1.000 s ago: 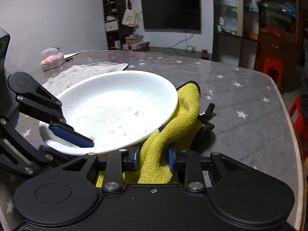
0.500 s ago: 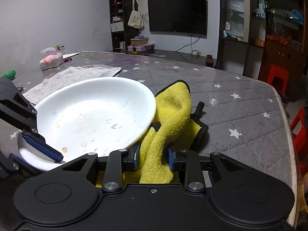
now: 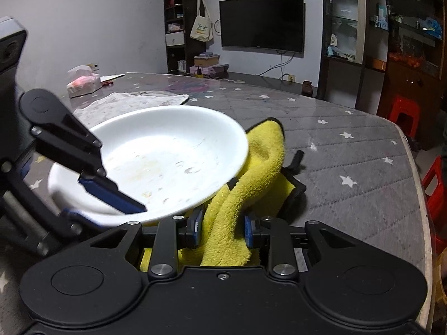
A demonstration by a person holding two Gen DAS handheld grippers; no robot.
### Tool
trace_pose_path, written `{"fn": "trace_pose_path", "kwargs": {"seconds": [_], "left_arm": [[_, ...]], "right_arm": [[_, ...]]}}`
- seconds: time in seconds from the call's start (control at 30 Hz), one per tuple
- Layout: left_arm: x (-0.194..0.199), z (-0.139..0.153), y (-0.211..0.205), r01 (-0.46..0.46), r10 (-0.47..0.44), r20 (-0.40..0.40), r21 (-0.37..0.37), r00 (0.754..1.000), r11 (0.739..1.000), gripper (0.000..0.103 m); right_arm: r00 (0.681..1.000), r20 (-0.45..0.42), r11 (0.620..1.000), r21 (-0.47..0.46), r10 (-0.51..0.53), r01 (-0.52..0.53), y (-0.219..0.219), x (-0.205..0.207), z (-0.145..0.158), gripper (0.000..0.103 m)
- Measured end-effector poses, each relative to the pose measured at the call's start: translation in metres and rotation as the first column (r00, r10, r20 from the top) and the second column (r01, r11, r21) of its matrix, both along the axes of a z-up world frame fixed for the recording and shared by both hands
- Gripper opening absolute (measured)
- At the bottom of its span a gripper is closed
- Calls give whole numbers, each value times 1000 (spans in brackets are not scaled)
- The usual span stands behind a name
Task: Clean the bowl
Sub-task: 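Rub the yellow cloth along the bowl rim with the right tool while the left tool holds the bowl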
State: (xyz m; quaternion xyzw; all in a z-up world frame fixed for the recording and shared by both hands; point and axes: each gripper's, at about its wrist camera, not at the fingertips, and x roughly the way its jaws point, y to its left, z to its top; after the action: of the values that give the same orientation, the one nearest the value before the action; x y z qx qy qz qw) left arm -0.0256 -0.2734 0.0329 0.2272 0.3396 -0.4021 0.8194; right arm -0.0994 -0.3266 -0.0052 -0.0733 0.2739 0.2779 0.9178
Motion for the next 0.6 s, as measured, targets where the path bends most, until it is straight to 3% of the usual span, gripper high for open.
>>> {"fn": "trace_pose_path", "kwargs": {"seconds": [0.37, 0.6], "left_arm": [[-17, 1, 26, 111, -110, -47, 3, 993, 994, 25], [-17, 0, 25, 114, -113, -54, 8, 992, 993, 25]], "right_arm": [[998, 6, 997, -37, 68, -67, 4, -42, 3, 30], [999, 14, 999, -27, 45, -45, 3, -14, 2, 30]]}}
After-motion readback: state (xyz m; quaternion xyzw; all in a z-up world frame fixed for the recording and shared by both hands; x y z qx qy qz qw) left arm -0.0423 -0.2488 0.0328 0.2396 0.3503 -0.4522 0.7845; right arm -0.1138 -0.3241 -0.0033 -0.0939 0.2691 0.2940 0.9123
